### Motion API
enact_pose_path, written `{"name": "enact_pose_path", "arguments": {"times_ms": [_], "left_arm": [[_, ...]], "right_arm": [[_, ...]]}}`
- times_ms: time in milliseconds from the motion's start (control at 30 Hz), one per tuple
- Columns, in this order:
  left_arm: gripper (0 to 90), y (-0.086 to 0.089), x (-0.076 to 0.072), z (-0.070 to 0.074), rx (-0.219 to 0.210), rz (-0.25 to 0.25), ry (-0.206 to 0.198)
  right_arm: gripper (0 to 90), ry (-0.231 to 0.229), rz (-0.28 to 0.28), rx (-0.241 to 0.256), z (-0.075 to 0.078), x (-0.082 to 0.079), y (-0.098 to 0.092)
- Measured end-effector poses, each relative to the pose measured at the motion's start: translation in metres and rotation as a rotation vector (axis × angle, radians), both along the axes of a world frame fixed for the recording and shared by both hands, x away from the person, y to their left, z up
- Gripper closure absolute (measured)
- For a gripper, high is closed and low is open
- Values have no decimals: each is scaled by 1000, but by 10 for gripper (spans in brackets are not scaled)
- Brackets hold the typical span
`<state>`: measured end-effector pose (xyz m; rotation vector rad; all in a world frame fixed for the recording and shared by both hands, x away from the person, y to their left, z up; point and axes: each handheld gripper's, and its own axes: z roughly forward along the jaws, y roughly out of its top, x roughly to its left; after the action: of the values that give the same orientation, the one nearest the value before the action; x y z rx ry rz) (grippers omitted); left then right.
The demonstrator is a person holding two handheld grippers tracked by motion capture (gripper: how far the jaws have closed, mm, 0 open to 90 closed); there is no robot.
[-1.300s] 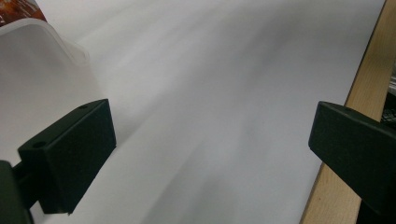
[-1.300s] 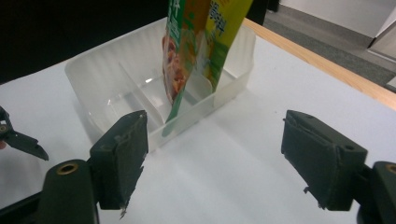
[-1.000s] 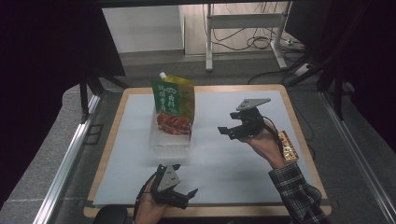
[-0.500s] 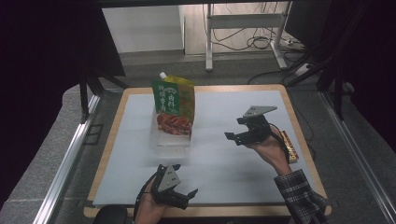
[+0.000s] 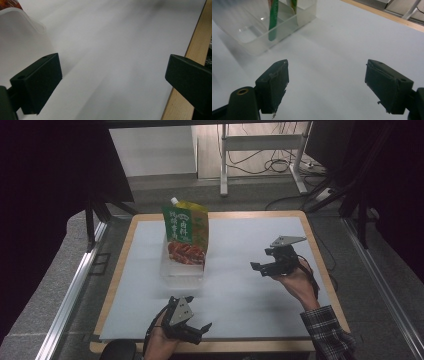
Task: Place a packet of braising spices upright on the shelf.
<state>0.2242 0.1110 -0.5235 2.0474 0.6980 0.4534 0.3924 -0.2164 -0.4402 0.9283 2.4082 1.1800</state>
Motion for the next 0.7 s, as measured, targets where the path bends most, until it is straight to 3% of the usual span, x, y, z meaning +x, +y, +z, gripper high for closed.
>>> {"name": "enact_pose_path", "arguments": {"times_ms": [333,533,667,700], "left_arm": [[7,0,0,0,3,-2,-1],[8,0,0,0,7,-2,-1],[9,-1,0,0,9,-3,-1],[9,-1,0,-1,11,-3,-1]], "right_arm": [[193,-1,-67,-36,-3,2,-20],[191,1,-136,-15,-2,3,-37],[190,8,-188,-35,-5,4,-48],[190,5,-217,-59,-7,5,-56]]}}
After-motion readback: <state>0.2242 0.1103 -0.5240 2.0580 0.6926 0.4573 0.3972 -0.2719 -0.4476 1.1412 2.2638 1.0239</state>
